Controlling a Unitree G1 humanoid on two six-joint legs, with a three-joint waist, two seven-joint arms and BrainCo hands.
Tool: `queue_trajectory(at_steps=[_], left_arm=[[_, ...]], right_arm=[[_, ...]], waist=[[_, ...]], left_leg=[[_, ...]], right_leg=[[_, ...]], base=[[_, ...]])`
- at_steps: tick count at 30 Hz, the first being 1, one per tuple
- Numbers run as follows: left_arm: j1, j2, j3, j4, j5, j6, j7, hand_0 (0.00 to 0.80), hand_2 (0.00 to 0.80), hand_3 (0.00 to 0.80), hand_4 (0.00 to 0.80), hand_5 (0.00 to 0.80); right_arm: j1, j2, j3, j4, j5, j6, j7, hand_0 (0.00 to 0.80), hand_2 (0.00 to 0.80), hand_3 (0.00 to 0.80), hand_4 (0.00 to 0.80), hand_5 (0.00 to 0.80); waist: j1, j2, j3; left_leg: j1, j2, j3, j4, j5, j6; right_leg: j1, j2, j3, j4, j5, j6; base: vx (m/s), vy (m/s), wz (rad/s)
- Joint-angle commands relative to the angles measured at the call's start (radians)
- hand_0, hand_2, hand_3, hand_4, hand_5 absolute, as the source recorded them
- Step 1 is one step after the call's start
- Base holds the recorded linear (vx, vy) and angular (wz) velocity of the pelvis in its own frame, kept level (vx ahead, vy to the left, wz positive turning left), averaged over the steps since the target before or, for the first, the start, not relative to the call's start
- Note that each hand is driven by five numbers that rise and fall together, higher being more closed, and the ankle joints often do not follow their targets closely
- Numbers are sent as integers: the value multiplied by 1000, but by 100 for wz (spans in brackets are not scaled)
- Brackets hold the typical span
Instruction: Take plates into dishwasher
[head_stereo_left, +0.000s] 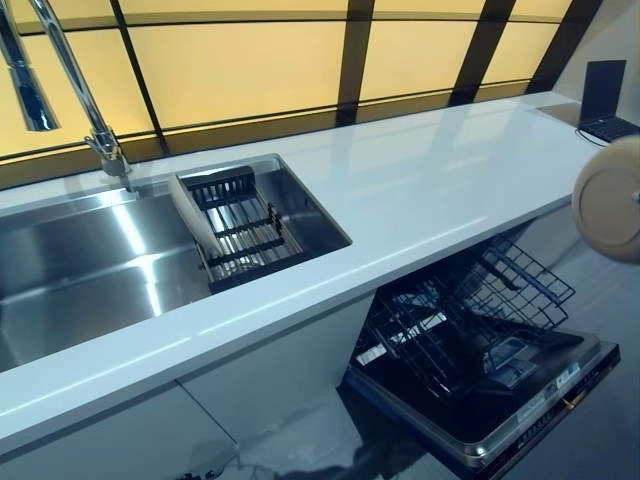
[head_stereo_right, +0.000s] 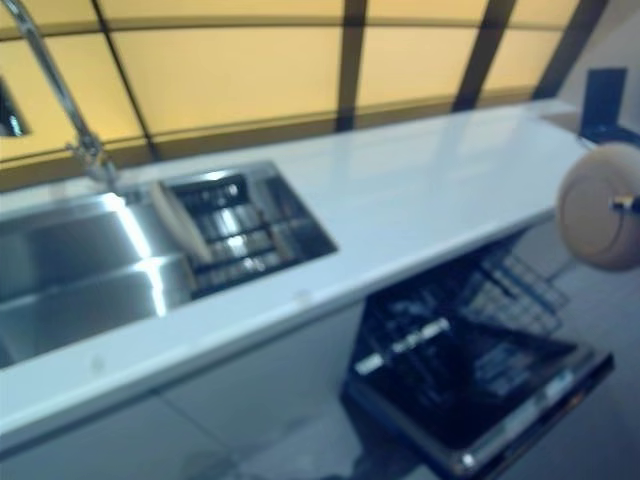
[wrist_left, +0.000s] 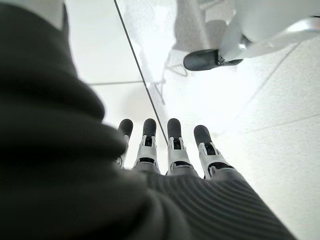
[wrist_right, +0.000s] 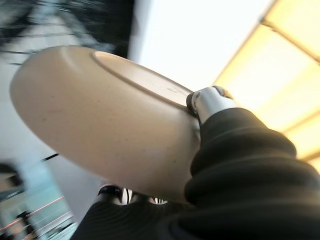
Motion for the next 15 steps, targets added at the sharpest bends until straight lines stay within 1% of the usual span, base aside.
queue_trajectory(at_steps=[1,4,8,12,15], left_arm=[[-22,54,-25,55,16,-1,9,0,0,0,0,0],[-1,51,-22,55,32,-11,6,0,0,0,0,0],[13,54,-9,54,30,-10,4,0,0,0,0,0],[16,53,-8,50,40,-10,-8,0,0,0,0,0],[22,49,-9,42,44,-9,-10,0,0,0,0,0]], right_arm=[[-40,-22,-8,5,-48,-45,34,800,800,800,800,800],[-31,-29,4,23,-77,-40,76,800,800,800,800,800],[15,-39,-17,40,-106,-46,133,800,800,800,800,800],[57,-32,-45,31,-129,-80,164,800,800,800,800,800],[71,-27,-39,18,-177,-93,176,800,800,800,800,800]], waist=[[37,-42,-39],[38,-38,-49],[34,-41,-59],[36,-45,-57],[39,-45,-54]], left_leg=[[39,-70,-36,-1,-109,59],[39,-74,-39,-1,-112,63],[43,-74,-26,-1,-117,67],[43,-73,-20,-1,-118,69],[43,-73,-20,-1,-117,70]], right_leg=[[-46,66,-13,26,18,6],[-38,66,-8,14,18,5],[-29,68,-3,2,20,6],[-27,68,-2,-1,22,7],[-27,68,-2,-1,22,9]], base=[[-20,58,-4],[11,44,-2],[0,0,0],[0,0,0],[0,0,0]])
